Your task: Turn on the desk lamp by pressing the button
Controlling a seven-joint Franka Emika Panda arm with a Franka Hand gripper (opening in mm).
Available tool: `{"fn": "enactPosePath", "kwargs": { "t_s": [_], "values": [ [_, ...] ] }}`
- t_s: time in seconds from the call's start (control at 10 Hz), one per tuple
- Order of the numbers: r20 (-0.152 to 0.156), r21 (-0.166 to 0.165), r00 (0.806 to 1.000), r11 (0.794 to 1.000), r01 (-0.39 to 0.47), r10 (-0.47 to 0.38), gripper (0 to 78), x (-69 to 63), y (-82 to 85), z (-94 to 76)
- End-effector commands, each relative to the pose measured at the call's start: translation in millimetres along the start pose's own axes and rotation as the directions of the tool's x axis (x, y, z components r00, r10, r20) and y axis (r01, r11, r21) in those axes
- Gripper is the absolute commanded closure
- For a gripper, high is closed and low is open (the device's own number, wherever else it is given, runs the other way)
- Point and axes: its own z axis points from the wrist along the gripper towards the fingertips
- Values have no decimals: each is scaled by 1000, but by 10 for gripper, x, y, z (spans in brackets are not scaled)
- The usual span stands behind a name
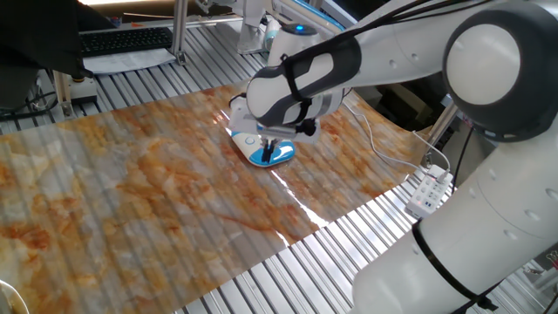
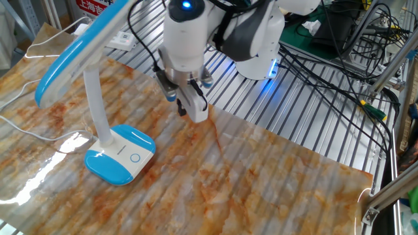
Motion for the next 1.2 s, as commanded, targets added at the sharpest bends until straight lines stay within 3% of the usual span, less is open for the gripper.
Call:
{"fn": "enactPosePath", "kwargs": {
  "t_s": [0.1, 0.3, 0.5, 0.8, 1.2],
  "values": [
    [10, -1, 997, 997, -73, 73, 776, 62, 132, 194],
    [18, -4, 993, 993, -115, 115, 776, 28, 179, 238],
    [-6, -24, 980, 980, -198, 198, 776, -70, 294, 169],
    [-2, -19, 978, 978, -209, 209, 776, -115, 339, 217],
    [-12, -29, 936, 936, -351, 351, 776, -291, 432, 221]
  ]
}}
